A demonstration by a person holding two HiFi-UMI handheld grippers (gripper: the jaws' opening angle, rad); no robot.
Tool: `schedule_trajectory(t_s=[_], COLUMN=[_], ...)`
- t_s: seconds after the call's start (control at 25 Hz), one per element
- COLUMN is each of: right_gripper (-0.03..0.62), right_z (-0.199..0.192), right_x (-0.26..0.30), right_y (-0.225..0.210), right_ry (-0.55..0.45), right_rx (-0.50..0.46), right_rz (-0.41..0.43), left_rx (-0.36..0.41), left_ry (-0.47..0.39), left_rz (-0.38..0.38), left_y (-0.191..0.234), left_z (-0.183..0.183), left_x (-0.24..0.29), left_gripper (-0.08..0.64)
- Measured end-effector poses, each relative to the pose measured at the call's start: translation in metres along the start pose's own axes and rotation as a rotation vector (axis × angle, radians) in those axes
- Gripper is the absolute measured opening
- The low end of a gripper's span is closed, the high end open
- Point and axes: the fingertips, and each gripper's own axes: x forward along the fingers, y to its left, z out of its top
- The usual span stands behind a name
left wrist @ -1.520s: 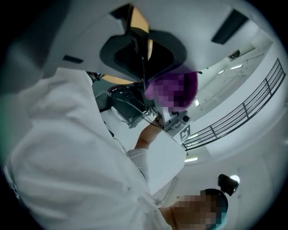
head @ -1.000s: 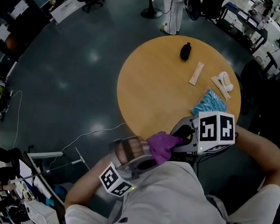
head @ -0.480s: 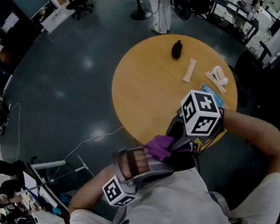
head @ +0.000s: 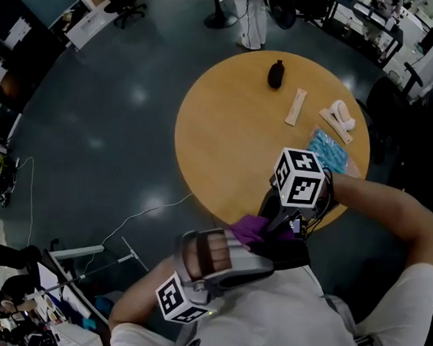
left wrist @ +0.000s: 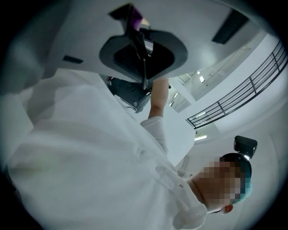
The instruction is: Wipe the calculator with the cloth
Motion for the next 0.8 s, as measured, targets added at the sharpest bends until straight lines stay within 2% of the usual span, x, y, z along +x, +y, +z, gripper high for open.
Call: schedule_trajectory(t_s=[0.16,0.28,0.36,0.44,0.52,0.56,0.64,0.72,0.8], right_gripper=[0.098,0.098,0.098,0.098,0.098,0.098,0.098,0.098,0.098], right_z=[-0.012,-0.036,-0.058,-0.065,-0.042,-0.023,0.013,0.034,0.039], right_x=[0.012,0.024,0.025,0.001,-0.045,-0.068,-0.093,-0.090,-0.069], right_y=[-0.010,-0.031,-0.058,-0.085,-0.089,-0.076,-0.029,0.022,0.057], right_ry=[0.008,0.069,0.135,0.148,0.053,-0.010,-0.081,-0.065,-0.012], right_rx=[0.023,0.037,0.034,0.010,-0.023,-0.050,-0.141,-0.234,-0.278], right_rz=[0.037,0.005,-0.083,-0.228,-0.346,-0.366,-0.334,-0.249,-0.156], left_rx=[-0.021,-0.018,-0.004,-0.014,-0.013,-0.003,0.016,0.034,0.054], left_ry=[-0.022,-0.031,-0.017,-0.010,-0.003,0.001,0.005,0.007,0.006], left_rz=[0.021,0.040,0.047,0.037,0.013,-0.001,-0.021,-0.024,-0.017], left_y=[0.008,0.011,0.009,0.004,-0.004,-0.008,-0.013,-0.012,-0.008], left_z=[0.007,0.011,0.011,0.009,0.006,0.005,0.003,0.003,0.003], left_x=[-0.003,-0.002,0.000,0.001,0.002,0.003,0.005,0.006,0.006], left_gripper=[0.046,0.046,0.043,0.043,0.043,0.043,0.043,0.043,0.043])
